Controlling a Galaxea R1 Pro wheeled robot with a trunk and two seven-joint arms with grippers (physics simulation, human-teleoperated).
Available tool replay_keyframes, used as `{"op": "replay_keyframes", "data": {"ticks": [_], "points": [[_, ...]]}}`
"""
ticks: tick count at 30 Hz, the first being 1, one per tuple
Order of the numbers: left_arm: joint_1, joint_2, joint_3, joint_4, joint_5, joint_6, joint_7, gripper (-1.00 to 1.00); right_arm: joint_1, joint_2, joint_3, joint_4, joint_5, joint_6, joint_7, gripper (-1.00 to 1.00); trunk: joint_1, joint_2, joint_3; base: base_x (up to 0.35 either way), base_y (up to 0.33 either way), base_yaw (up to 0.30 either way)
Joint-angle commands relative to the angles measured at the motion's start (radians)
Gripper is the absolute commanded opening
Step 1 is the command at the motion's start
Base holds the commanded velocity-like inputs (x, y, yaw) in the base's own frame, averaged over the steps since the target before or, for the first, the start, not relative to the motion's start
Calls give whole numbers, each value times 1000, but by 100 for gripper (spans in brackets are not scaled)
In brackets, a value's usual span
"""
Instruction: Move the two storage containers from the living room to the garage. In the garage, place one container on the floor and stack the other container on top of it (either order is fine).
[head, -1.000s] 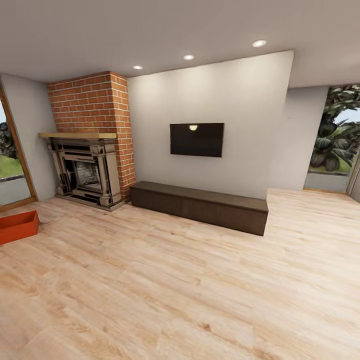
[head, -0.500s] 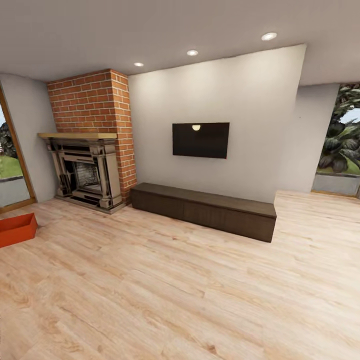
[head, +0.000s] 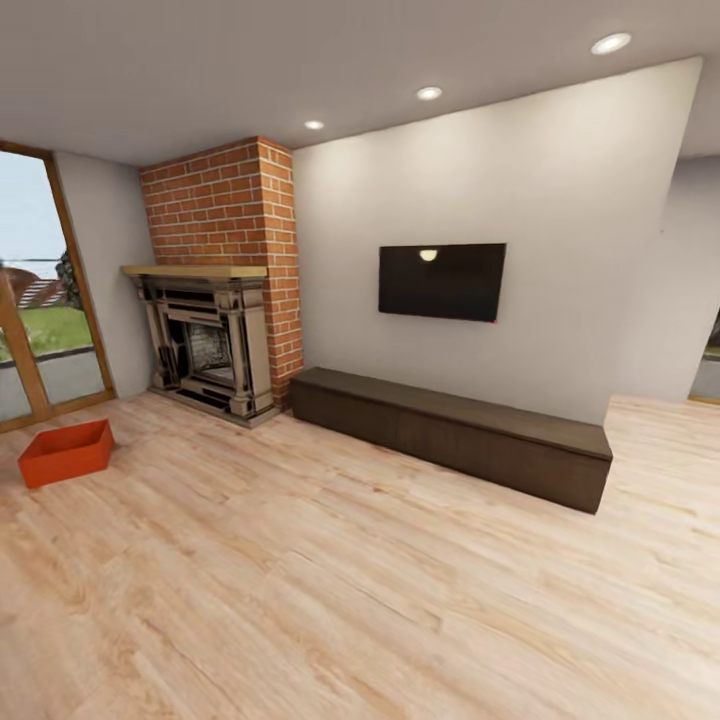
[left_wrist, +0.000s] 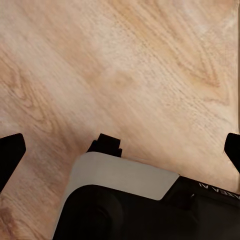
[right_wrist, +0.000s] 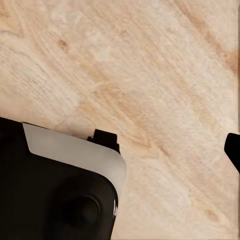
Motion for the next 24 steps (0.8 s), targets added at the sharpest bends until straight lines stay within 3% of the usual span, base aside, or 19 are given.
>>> {"op": "replay_keyframes", "data": {"ticks": [1, 20, 24], "points": [[-1, 0, 1, 0, 4, -1, 3, 100, -1, 0, 5, 2, -1, -5, -1, 100, 1, -1, -1, 321, 0, 30], [-1, 0, 1, -1, 4, -1, 3, 100, -1, 3, 19, 3, 12, -6, 0, 100, 1, -1, -1, 321, 0, 4], [-1, 0, 1, 0, 4, -1, 3, 100, -1, 1, 14, 3, 9, -6, -1, 100, 1, -1, -1, 321, 0, 192]]}}
